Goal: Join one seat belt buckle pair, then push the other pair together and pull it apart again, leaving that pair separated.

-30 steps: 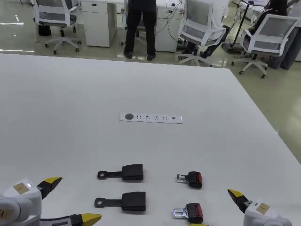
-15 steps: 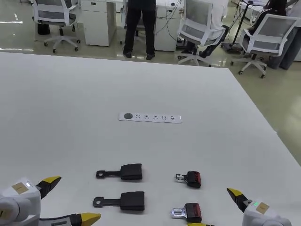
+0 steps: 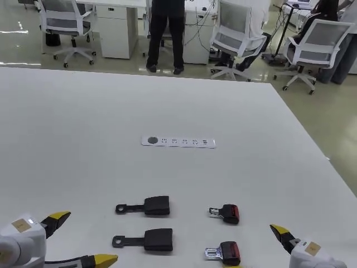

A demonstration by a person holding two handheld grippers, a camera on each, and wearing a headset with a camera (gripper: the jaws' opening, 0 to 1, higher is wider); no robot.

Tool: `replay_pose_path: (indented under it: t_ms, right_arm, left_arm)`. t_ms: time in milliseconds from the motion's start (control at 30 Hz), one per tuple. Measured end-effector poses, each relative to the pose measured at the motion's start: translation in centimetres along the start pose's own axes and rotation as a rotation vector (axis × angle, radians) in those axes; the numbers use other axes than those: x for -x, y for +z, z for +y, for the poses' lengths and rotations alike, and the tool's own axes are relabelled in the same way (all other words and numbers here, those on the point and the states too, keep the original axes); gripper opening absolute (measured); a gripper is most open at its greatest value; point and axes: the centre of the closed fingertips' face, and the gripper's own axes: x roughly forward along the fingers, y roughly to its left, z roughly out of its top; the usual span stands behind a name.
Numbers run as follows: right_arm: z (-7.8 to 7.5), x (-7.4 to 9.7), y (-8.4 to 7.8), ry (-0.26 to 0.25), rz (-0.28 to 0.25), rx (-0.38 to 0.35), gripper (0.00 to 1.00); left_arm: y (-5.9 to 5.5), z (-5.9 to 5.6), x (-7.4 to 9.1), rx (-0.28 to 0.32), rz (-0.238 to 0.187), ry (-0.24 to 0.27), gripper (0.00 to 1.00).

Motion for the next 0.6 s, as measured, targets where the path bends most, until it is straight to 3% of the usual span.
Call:
replay_pose_path:
  t_ms: [600]
  right_arm:
    - [-0.28, 0.2, -0.23, -0.002, 0.002, 0.002, 0.99]
  left_arm:
    - [0.12, -0.72, 0.02, -0.009, 0.006, -0.012, 0.97]
